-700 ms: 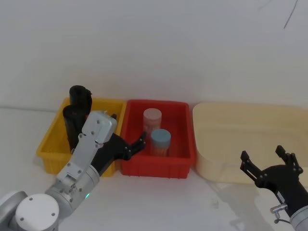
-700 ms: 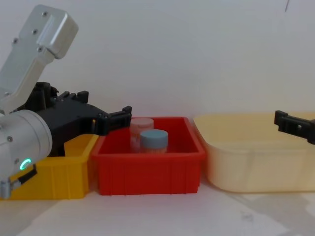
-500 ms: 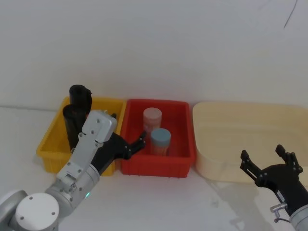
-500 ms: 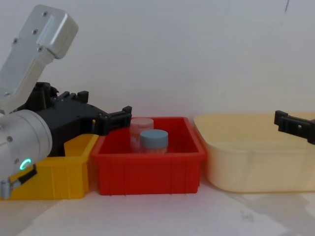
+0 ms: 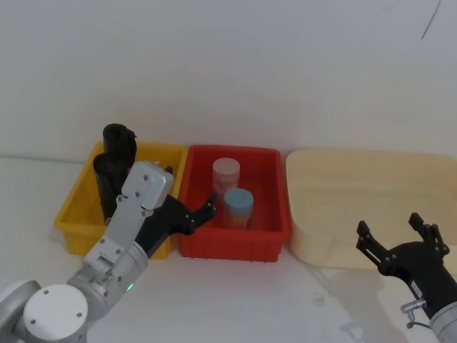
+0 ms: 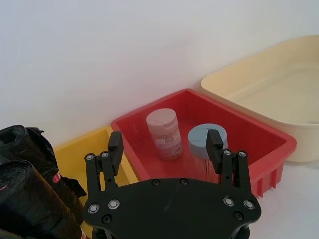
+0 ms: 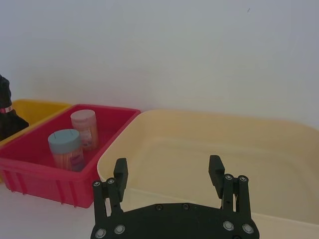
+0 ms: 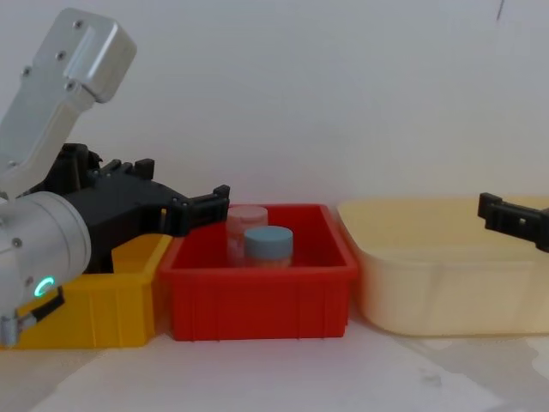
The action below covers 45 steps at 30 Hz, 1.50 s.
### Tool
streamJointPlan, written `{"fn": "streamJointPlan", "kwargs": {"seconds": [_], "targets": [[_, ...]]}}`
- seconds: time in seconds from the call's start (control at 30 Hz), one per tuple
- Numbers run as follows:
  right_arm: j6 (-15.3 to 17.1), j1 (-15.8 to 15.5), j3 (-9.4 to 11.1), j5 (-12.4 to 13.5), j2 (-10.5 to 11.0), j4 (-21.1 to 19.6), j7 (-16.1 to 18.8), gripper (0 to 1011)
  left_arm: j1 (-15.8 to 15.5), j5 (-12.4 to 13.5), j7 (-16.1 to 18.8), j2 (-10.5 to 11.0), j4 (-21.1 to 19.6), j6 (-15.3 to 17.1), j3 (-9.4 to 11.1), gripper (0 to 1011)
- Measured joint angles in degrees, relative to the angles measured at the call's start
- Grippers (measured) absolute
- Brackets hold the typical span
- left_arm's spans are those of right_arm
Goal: Pick up the garbage bag with the one hand and transfer it to the other hand.
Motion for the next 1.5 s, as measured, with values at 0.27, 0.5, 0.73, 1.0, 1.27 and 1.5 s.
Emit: {"fn": "streamJointPlan", "kwargs": {"seconds": [0.27, 0.5, 0.73, 1.0, 1.27, 1.5], "targets": [[0.0, 0.0, 0.0, 0.0, 0.0, 0.0, 0.0, 1001, 0.0, 0.0, 0.0, 0.0, 0.0, 0.0, 0.0, 1001], [0.0, 0.0, 0.0, 0.0, 0.0, 0.0, 0.0, 1001, 0.0, 0.0, 0.0, 0.0, 0.0, 0.0, 0.0, 1001], [0.0, 0.0, 0.0, 0.0, 0.0, 0.0, 0.0, 1001, 0.0, 0.0, 0.0, 0.0, 0.0, 0.0, 0.0, 1001], [0.5, 0.1, 0.0, 0.1, -0.1, -0.2, 0.2, 1001, -0.2, -0.1, -0.2, 0.1, -0.3, 0.4, -0.2, 1001], [5.3, 1.9, -0.7, 1.5, -0.8, -2.2, 1.2, 1001, 0.6, -2.1, -1.4, 1.3, -5.1, 3.4, -2.3, 1001], [10.8, 4.5, -2.6, 1.8, -2.3, -4.7, 1.2, 1001, 5.2, -5.5, -1.7, 3.9, -12.6, 6.2, -6.8, 1001]]}}
